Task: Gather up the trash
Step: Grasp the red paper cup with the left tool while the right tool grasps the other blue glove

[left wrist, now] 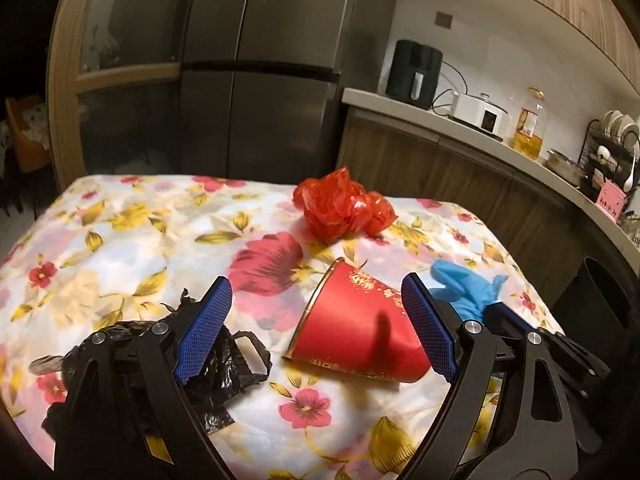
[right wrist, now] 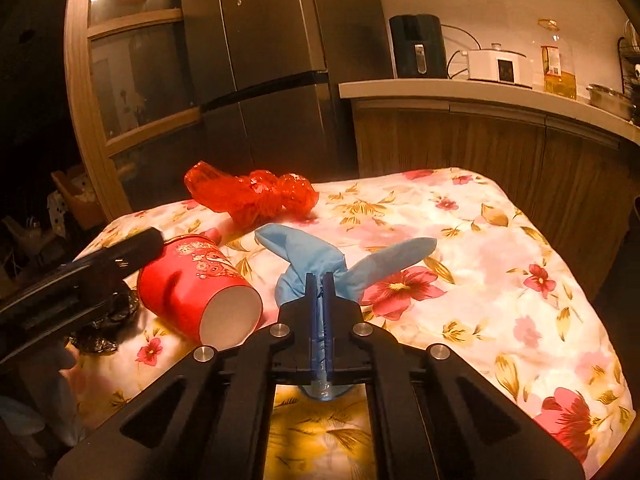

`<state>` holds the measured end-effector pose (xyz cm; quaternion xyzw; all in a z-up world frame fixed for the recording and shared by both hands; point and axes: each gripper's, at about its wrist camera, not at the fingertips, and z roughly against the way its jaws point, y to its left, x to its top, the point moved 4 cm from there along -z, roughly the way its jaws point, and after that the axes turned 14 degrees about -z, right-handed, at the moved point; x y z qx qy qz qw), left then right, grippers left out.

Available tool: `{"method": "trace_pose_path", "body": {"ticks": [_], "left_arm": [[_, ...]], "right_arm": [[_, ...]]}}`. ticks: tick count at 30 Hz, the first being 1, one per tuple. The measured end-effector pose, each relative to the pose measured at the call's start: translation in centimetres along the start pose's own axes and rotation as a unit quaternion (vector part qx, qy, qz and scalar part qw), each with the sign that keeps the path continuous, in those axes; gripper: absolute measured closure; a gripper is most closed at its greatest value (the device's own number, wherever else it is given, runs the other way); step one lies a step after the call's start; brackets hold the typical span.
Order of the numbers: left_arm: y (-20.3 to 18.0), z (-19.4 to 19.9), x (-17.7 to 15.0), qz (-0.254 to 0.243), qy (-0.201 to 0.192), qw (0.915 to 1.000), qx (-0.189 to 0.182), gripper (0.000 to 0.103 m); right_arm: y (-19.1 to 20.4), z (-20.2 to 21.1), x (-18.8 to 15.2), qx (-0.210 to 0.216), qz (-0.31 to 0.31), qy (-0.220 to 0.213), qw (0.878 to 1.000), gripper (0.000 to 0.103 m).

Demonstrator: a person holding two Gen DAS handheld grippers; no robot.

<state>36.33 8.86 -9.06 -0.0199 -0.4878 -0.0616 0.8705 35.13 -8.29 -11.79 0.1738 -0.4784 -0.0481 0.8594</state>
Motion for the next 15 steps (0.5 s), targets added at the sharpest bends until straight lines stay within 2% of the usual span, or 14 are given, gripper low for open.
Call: {"method": "trace_pose_path", "body": {"ticks": [4,9,13,15], "left_arm": [[0.0,-1.1,-0.5,0.001,0.02,0.9994,-0.026,0.027],[-0.7,-1.5,-1.1,-0.006,0.031,0.997,-0.07,0.049],[-1.6,-1.0,-1.3,-0.019,0.032,0.9953,-0.089,0.056],[-1.9,-0.5,-1.6,-0.017,0.035,0.9938,-0.104,0.068]], "right_arm": [[0.0,0.6,0.0,0.004,0.002,-0.006,1.0,0.099],[-0.1,0.8,0.0,0.005,0.0,-0.006,1.0,0.099],[-0.1,1.0,0.0,0.006,0.001,-0.007,1.0,0.099],[-0.2,1.1,0.0,0.006,0.001,-0.008,1.0,0.099]]}}
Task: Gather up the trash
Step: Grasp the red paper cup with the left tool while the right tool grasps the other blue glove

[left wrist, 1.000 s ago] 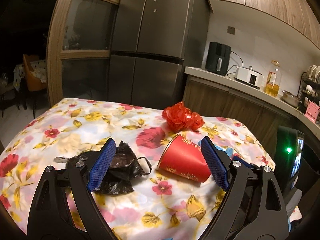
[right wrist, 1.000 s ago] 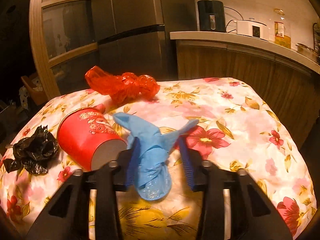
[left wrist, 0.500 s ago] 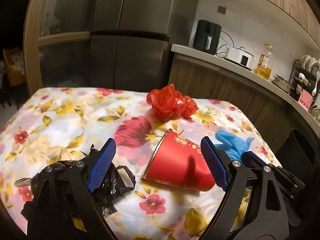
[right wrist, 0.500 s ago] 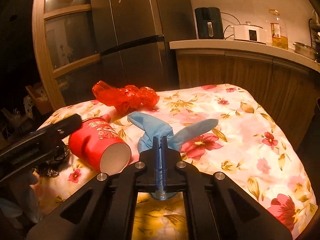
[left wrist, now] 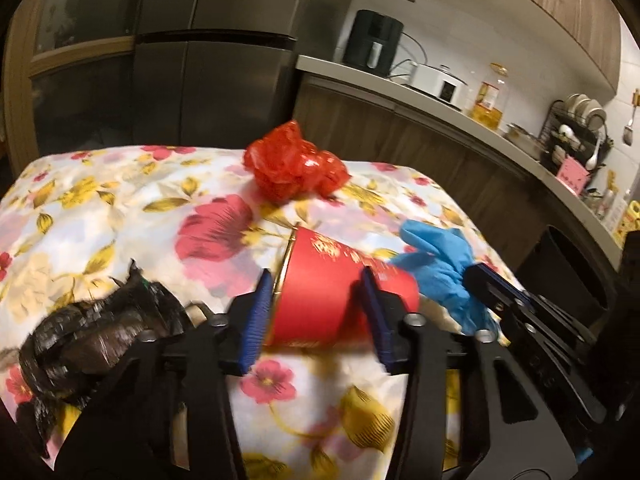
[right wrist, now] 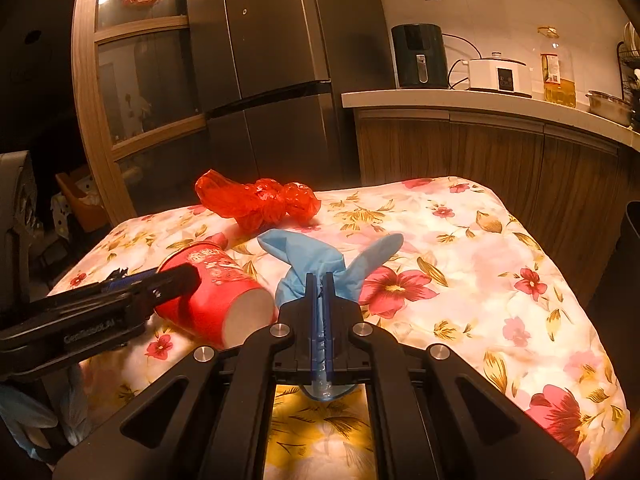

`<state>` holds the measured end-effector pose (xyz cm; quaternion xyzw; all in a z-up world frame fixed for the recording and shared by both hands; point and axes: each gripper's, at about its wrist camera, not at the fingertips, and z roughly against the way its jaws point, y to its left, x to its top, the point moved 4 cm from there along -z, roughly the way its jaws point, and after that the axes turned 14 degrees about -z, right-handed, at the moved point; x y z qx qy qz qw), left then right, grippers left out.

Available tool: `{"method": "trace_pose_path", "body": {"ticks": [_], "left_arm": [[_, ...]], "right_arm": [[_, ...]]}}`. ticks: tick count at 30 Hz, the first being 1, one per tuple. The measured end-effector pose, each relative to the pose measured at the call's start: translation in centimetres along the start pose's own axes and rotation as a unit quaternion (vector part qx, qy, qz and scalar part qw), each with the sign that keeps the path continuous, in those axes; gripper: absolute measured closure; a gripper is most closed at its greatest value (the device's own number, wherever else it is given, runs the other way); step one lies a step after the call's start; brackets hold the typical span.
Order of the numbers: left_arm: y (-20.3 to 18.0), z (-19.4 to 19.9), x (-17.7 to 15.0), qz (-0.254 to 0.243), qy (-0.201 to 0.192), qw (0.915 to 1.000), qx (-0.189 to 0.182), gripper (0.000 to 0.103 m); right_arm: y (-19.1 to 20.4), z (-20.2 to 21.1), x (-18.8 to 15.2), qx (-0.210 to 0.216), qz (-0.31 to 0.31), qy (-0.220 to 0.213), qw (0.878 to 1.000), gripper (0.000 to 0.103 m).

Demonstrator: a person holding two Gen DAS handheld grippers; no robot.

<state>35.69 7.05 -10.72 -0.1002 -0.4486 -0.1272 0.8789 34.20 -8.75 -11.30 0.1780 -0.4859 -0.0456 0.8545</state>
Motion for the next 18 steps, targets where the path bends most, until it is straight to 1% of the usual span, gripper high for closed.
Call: {"method": "trace_pose_path", "body": {"ticks": [1,4,5,6,8,9,14,18], "left_arm": [[-0.2,0.2,-0.2,-0.001,0.003,1.0,-0.002,0.07],[-1.1,0.7,-0.5,-0.007,0.006,0.9999,-0.005,0.078],[-1.3,0.7,-0.6,-0.007,0.008,0.9999,-0.007,0.082],[-1.6,0.9,-0.8,-0.005,0.009,0.9999,-0.01,0.089],[-1.9,1.0,-1.2,0.0,0.014,0.9998,-0.014,0.097],[-2.1,1.0,-1.4,0.002,0.015,0.9998,-0.016,0.099],[-3.1,1.3,-1.6,0.005,0.009,0.9997,-0.022,0.101],[-4.1,2.0,-1.7,0.006,-0.002,0.9999,-0.014,0.101]], "right_arm": [[0.0,0.2,0.0,0.0,0.0,-0.001,1.0,0.099],[0.0,0.6,-0.1,0.002,0.002,-0.003,1.0,0.099],[-0.1,0.7,-0.1,0.002,0.002,-0.003,1.0,0.099],[-0.1,0.9,-0.1,0.003,0.002,-0.004,1.0,0.099],[-0.2,1.2,-0.2,0.003,0.002,-0.005,1.0,0.099],[-0.4,1.4,-0.2,0.002,0.002,-0.005,1.0,0.099],[-1.0,2.4,-0.2,-0.002,-0.002,-0.01,1.0,0.1],[-1.6,3.5,0.2,-0.004,-0.004,-0.018,1.0,0.1]]}}
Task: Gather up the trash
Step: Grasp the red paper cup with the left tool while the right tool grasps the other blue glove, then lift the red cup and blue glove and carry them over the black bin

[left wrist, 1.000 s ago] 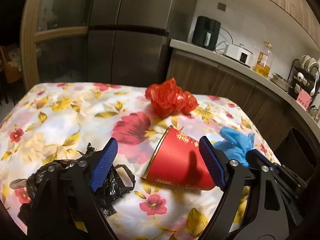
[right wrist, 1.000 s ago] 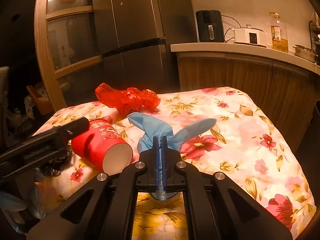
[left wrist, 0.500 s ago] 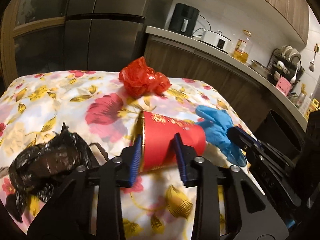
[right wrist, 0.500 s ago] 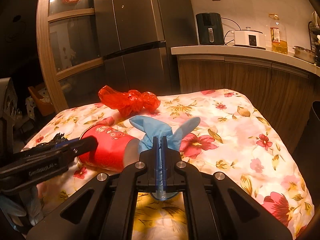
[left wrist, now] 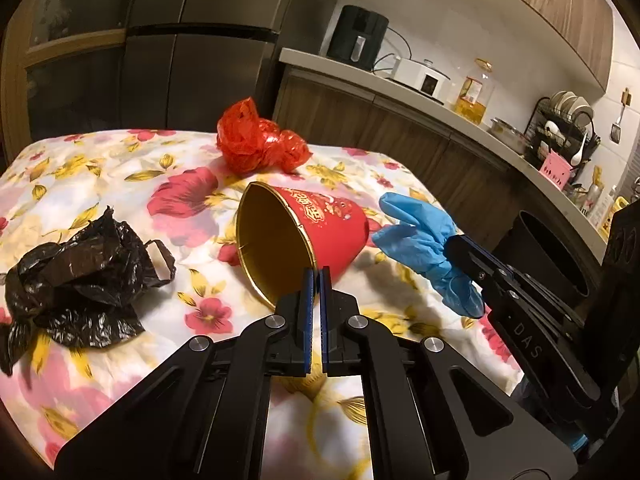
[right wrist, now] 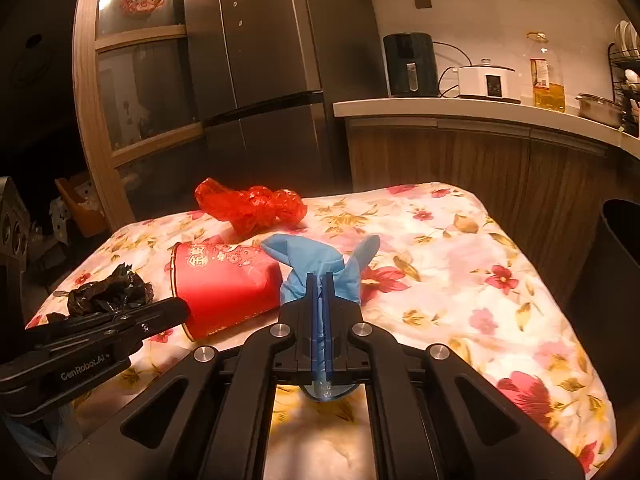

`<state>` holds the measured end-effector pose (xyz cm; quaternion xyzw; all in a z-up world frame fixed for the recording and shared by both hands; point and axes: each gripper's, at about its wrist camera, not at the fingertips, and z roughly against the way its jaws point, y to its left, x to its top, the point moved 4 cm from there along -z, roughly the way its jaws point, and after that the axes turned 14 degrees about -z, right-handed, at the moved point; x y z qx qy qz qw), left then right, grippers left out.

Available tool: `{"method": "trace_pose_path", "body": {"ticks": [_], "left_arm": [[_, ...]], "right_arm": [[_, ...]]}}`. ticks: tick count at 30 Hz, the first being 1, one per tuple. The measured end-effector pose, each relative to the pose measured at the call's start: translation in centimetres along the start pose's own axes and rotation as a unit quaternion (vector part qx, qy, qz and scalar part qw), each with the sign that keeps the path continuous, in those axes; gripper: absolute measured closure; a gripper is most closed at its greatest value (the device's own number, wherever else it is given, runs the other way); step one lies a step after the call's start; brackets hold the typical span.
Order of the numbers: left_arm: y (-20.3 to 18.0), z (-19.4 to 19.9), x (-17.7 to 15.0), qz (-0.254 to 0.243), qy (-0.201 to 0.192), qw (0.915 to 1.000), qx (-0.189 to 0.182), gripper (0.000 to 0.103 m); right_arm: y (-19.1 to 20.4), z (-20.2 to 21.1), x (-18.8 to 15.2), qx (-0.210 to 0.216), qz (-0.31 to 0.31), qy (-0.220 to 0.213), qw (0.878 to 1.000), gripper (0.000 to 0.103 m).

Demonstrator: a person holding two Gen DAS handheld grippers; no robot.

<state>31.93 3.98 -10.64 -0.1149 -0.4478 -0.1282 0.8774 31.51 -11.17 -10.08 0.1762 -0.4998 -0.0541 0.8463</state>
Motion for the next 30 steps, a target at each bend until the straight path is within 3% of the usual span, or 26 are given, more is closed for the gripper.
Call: {"method": "trace_pose_path", "body": {"ticks": [13,30], "left_arm": [[-4.5,3.2,1.1,-0.008,-0.04,0.9992,0.002,0.102],[-15.4,4.9,5.2,-0.064,-0.087,0.9929,-0.049,0.102]], "right_arm": [[-2.9,5.1,1.8,-0.006,-0.012,-0.039,0.999,0.101],[-9.8,13.3,5.5,-0.041,-0.04,-0.117,0.991,0.101]]}}
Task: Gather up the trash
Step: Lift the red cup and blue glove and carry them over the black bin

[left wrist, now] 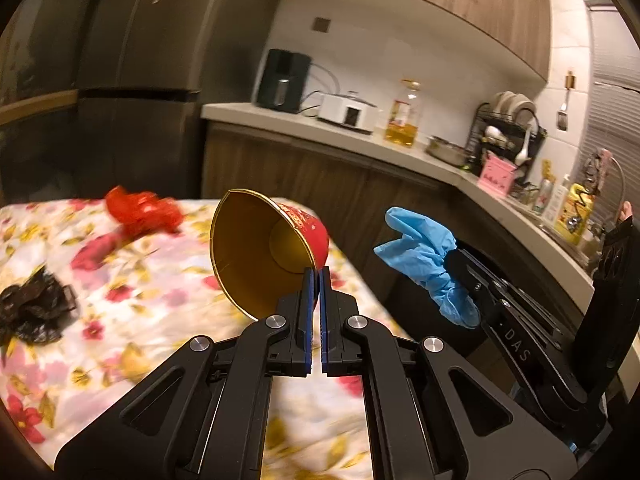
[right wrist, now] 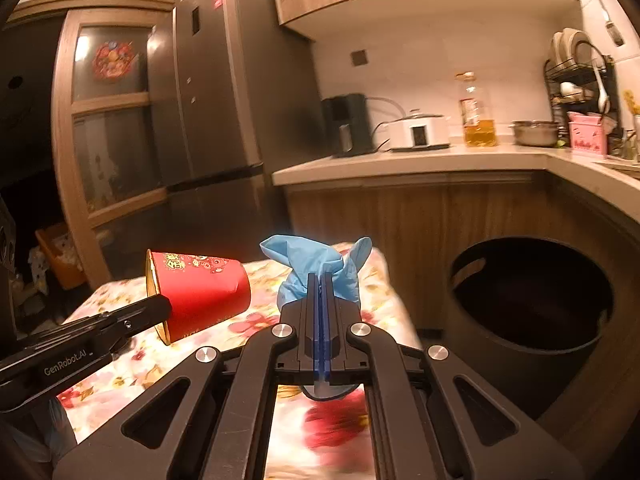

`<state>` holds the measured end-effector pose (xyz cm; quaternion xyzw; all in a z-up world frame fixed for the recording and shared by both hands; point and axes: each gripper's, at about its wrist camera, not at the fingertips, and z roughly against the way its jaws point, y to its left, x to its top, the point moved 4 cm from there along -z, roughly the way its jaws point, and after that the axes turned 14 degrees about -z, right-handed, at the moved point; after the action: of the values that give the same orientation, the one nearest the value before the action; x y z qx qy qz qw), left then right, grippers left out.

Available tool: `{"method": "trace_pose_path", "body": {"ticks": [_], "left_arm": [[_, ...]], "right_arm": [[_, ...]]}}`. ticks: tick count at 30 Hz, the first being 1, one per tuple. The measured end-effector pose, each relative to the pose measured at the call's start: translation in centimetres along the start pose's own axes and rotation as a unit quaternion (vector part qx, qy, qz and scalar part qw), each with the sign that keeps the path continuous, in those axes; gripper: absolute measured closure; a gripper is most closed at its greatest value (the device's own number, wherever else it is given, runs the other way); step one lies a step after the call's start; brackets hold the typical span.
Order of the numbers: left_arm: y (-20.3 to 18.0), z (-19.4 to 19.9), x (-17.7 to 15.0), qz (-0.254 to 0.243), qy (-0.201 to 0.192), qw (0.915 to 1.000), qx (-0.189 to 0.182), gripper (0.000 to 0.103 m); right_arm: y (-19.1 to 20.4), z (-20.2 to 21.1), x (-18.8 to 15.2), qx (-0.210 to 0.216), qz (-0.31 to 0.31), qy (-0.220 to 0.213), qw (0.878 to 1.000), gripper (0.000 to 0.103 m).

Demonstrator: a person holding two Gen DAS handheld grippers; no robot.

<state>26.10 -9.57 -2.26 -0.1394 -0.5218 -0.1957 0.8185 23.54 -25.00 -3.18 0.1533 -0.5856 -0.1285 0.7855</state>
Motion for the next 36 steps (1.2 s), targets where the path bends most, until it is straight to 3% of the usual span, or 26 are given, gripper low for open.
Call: {"method": "trace_pose_path", "body": {"ticks": [15,25,36], "left_arm": [[-12.1,-5.0,6.0,-0.06,-0.038,0.9933,-0.091,0.102],[-17.5,-9.2,6.7,-0.082,-0.03,0.9867,-0.137,0.102],[-19.5,-11.5,6.5,-0.088,-0.023,0.9834,-0.157,0.102]], "right_arm": [[-10.5,4.0,8.0,-0.089,-0.042,-0.093,0.991,0.101],[-15.2,4.1,9.8,-0.117,-0.072,-0.105,0.985,0.101],[-16.6,3.2,10.0,-0.118,-0.076,-0.098,0.985,0.101]]}}
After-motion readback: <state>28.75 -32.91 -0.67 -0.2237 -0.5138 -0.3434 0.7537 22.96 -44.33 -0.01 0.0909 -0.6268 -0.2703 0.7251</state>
